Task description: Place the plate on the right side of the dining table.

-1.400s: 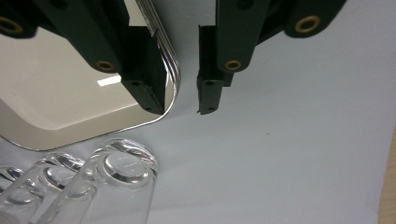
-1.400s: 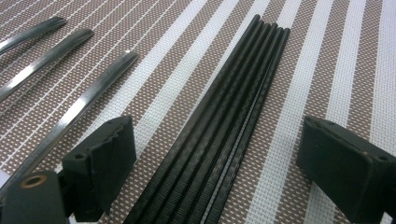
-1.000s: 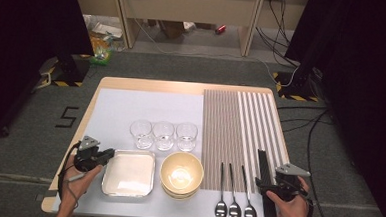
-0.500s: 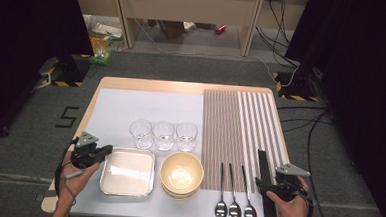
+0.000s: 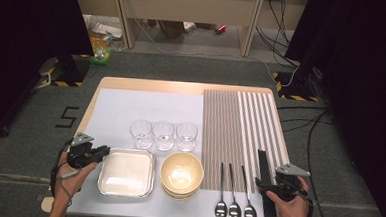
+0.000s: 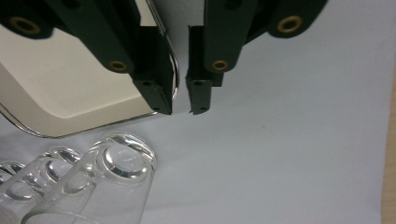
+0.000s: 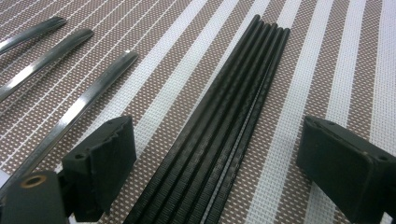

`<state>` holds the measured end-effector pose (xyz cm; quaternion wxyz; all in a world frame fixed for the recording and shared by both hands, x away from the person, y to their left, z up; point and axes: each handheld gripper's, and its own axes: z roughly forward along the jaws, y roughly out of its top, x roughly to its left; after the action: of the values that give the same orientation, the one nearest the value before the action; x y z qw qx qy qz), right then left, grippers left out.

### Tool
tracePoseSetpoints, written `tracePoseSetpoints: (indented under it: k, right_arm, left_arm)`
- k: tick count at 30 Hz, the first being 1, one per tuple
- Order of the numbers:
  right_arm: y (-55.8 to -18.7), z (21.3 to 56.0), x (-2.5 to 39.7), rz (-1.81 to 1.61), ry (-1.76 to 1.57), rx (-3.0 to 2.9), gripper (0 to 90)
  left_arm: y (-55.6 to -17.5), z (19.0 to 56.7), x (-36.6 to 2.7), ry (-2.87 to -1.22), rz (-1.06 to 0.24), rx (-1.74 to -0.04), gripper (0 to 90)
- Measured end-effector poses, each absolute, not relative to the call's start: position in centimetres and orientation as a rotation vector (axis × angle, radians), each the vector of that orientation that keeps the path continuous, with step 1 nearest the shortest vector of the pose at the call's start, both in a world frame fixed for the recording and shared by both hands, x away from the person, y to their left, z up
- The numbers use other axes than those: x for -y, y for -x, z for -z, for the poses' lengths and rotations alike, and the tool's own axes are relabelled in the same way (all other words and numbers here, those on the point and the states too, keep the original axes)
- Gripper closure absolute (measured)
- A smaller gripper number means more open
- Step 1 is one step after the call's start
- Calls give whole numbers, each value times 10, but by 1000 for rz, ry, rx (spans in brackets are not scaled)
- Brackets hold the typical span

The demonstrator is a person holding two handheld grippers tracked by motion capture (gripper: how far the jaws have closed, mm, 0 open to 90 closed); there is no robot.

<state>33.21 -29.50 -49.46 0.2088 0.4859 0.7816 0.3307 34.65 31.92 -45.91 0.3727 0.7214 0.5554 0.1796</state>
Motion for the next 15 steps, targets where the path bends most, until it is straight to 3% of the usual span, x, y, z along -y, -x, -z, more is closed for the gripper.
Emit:
tracePoseSetpoints:
  k: [4,8,15]
  right_arm:
    - [-332,495,295,-917,-1352,-2174,121]
    - [-332,495,295,-921,-1352,-2175,121]
    - [-332,495,295,-921,-1351,-2175,121]
  left_arm:
    - [-344,465,-322,-1827,-391,-1452,741]
    - [-345,465,-324,-1823,-331,-1446,827]
    - [-346,461,-330,-1803,-321,-1470,843]
